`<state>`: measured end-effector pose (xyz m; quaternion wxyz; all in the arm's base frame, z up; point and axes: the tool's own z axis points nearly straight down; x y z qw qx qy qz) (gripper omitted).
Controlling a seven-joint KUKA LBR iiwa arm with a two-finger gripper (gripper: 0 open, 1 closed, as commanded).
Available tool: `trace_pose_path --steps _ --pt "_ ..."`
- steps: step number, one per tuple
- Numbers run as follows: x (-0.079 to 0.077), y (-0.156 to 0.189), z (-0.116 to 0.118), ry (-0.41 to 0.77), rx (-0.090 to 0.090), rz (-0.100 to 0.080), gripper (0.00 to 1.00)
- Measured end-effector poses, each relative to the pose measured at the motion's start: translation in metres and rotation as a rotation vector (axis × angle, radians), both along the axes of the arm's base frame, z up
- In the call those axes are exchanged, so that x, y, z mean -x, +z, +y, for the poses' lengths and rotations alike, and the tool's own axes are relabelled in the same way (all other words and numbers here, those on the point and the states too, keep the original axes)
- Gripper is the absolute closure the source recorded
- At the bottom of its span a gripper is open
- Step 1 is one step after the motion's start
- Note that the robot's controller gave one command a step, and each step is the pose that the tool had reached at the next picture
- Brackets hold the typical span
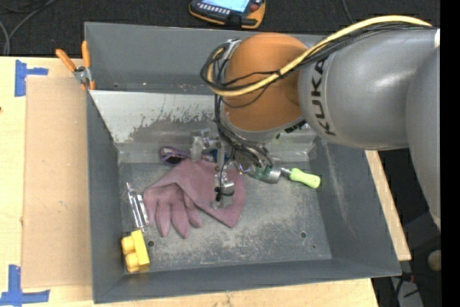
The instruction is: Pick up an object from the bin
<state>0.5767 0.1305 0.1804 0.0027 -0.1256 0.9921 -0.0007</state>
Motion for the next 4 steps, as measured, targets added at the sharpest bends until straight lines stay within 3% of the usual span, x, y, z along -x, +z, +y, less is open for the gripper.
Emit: trace_pose_path --steps 1,2,3,4 --pt "-0.006 -0.007 0.002 0.014 0.001 -0.007 0.00" --pt "0.019 -0.060 0.004 0.449 0.004 -0.001 0.00" --pt "0.007 -0.112 0.018 0.289 -0.002 0.003 0.00" --pt "0.017 -0.111 -0.008 0.694 0.003 -0.003 1.00"
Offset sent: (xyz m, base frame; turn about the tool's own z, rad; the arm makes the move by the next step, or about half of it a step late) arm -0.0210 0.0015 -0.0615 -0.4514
